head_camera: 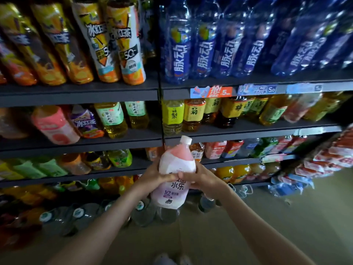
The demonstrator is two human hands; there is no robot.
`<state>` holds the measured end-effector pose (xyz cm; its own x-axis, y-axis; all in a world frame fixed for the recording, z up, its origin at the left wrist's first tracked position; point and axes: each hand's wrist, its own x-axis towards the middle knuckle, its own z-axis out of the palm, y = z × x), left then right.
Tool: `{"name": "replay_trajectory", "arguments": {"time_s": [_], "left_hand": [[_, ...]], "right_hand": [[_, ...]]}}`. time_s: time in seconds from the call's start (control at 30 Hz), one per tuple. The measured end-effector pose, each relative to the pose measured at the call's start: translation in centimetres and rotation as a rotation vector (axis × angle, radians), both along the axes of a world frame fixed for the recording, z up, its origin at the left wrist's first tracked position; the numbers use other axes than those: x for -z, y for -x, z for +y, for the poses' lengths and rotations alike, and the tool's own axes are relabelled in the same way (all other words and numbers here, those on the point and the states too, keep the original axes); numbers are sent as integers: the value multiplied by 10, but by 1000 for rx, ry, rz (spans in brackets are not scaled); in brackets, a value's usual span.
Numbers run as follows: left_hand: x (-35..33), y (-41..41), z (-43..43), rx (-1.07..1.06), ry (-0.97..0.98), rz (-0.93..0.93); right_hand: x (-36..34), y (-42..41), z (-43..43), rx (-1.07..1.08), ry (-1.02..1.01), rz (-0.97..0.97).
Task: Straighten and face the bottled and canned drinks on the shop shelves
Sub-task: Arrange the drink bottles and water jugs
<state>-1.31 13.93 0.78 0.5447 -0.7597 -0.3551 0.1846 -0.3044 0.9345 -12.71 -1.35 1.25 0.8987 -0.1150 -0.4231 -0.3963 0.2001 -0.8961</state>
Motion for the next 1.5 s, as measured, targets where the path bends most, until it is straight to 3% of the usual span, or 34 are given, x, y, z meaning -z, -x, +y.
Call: {"name": "replay_trajectory", "arguments": {"time_s": [0.13, 0.33, 0.6, 0.77, 0.9, 1.13, 1.37, 1.5], "left_hand": [[2, -8, 2, 122, -48, -151], [46, -44, 37, 152, -107, -377], [205, -112, 63, -41, -168, -488], [260, -140, 54, -181, -180, -583], [292, -160, 44, -324, -149, -768], [326, -183, 29, -546, -170, -733], [323, -171, 9, -784, -365, -759], [324, -177, 3, -834, -336, -758]], "right_hand": [[15, 5, 2, 56, -16, -52], [69, -28, 40, 131, 235, -27], [215, -122, 76, 253, 396, -118], [270, -163, 72, 286, 414, -215], [292, -198, 64, 310, 488, -316], [303, -244, 68, 295, 500, -354], [322, -241, 78, 359, 894, -151], [327, -247, 80, 373, 969, -92]]}}
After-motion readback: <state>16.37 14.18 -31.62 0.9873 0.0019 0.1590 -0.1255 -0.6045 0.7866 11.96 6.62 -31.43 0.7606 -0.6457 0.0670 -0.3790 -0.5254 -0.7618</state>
